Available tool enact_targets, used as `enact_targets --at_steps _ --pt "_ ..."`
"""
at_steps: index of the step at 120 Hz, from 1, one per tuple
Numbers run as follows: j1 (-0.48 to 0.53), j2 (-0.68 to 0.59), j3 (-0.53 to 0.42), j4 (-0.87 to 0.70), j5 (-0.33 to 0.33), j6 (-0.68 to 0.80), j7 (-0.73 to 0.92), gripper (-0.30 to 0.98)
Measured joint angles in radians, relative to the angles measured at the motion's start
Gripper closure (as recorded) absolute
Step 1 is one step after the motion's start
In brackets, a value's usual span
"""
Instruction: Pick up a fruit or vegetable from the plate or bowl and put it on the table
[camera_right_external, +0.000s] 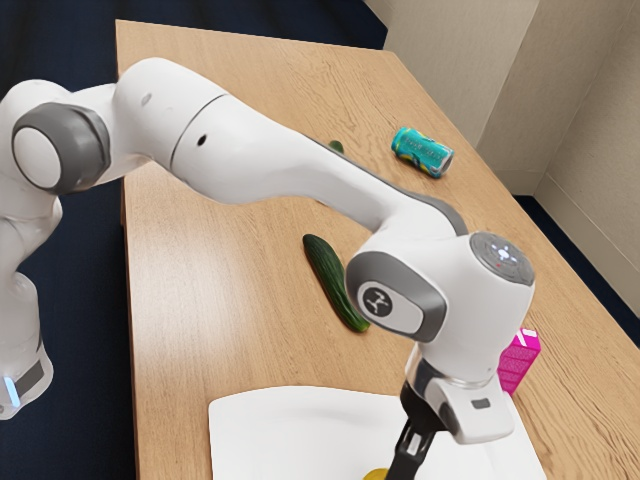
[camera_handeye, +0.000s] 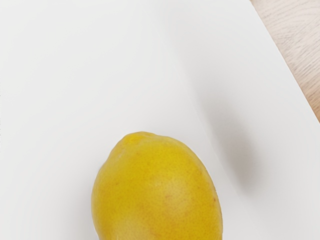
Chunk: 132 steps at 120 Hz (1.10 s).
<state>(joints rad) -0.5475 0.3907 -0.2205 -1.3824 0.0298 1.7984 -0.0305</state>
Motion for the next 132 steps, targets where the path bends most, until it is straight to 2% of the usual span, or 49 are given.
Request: enact_targets --at_steps 66,132 --pt "0.003 -0.043 0.021 -0.105 -0.019 0.064 -0.170 0.00" --pt "-0.003 -0.040 0.021 -0.147 -0.044 0.126 -0.254 0.00"
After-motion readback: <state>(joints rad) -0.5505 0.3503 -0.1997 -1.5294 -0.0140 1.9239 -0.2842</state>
